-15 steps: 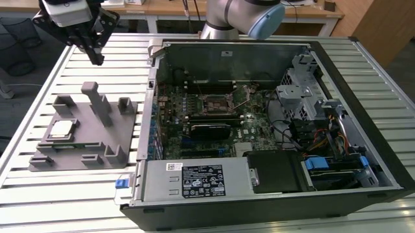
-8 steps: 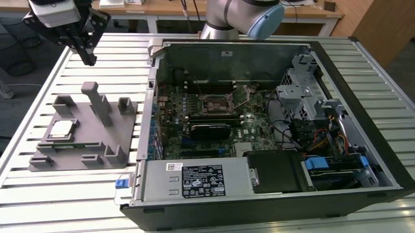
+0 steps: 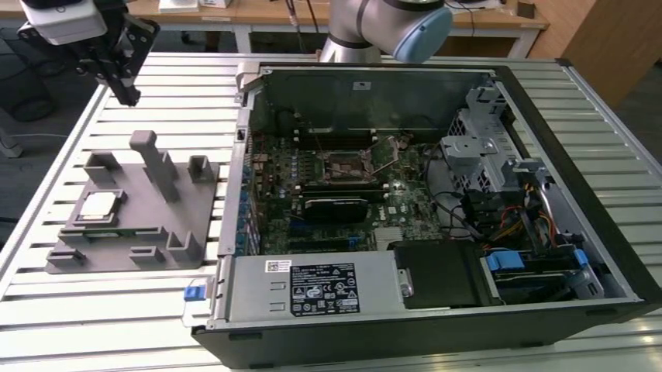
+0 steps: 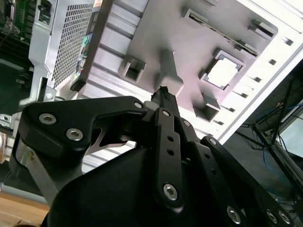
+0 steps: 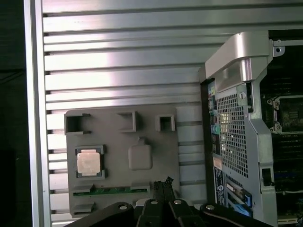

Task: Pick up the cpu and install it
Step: 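Reach for the cpu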

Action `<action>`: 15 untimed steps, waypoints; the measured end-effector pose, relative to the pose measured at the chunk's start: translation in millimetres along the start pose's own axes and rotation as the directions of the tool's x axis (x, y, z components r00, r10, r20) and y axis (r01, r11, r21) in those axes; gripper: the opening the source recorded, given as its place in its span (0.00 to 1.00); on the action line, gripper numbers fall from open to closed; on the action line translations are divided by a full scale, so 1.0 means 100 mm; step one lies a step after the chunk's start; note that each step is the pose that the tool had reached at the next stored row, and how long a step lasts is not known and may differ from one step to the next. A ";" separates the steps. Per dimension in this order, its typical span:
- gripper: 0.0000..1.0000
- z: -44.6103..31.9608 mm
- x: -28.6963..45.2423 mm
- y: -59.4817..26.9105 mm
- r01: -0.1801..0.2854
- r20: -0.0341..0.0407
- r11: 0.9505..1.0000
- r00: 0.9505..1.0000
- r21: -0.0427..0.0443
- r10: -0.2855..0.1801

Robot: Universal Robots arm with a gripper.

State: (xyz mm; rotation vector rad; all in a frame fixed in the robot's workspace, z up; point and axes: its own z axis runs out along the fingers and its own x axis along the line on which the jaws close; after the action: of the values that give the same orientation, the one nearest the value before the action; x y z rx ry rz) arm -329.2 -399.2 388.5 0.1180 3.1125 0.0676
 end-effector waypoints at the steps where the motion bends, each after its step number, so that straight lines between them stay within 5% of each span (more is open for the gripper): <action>1: 0.11 0.002 0.023 -0.005 0.000 0.000 1.000 1.000 0.000 0.000; 7: 0.11 0.012 0.190 -0.028 0.000 0.000 1.000 1.000 0.000 0.000; 15: 0.11 0.016 0.500 -0.051 0.000 0.000 1.000 1.000 0.000 0.000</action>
State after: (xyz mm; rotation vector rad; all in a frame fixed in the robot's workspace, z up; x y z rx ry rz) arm -379.3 -400.4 385.5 0.1181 3.1125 0.0675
